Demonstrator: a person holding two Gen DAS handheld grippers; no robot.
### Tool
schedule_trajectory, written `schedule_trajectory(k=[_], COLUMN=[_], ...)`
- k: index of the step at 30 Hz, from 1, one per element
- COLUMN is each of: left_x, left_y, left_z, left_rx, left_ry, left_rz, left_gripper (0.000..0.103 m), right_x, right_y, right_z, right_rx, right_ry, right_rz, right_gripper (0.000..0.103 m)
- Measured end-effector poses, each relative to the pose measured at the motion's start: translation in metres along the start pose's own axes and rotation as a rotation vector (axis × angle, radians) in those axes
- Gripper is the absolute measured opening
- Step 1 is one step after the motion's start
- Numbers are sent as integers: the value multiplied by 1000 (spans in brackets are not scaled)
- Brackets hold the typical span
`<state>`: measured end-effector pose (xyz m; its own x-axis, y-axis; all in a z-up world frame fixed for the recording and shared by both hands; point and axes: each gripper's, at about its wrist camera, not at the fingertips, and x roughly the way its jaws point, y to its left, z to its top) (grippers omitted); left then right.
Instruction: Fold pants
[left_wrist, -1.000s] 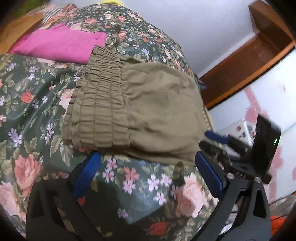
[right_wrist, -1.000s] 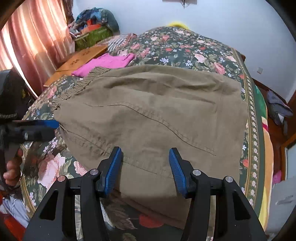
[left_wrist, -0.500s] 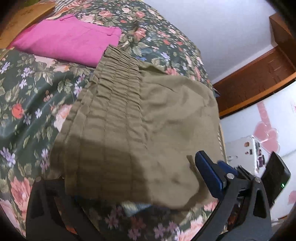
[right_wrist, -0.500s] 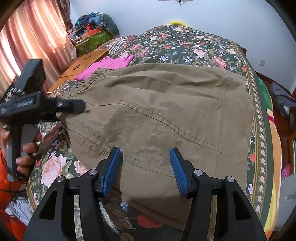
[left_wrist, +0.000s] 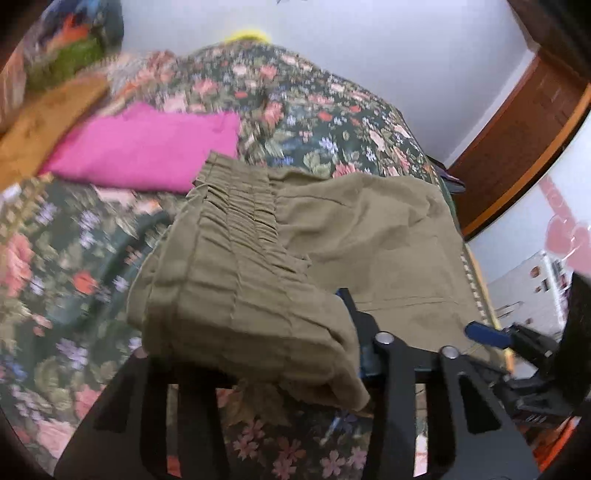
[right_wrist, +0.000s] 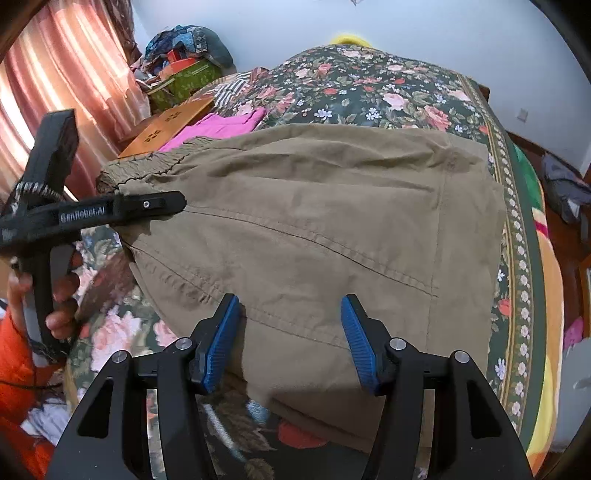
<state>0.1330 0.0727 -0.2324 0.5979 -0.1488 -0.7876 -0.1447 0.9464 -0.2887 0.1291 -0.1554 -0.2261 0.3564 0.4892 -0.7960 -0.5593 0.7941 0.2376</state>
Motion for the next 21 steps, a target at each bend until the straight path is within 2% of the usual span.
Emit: schedule_trajectory(k=[5, 10, 13, 18, 21], left_x=[-32, -71, -93, -116, -122], left_y=[-2, -7, -5, -4, -14], left_z=[-5, -18, -26, -33, -35], left_rx=[71, 172, 197, 228, 266], left_ry=[-78, -177, -226, -261, -280], left_rz=[85, 201, 243, 267, 265], left_gripper=[37, 36, 36, 34, 33], right_x=[-11, -8, 8, 35, 37], right_y=[11, 36, 57, 96, 103], right_z=[11, 30, 34, 22, 20], right_rx=[-8, -15, -61, -179, -198], right_ry=[-42, -96, -64, 31, 39], right_rz=[11, 52, 85, 146, 164], right_gripper=[53, 53, 53, 53, 53])
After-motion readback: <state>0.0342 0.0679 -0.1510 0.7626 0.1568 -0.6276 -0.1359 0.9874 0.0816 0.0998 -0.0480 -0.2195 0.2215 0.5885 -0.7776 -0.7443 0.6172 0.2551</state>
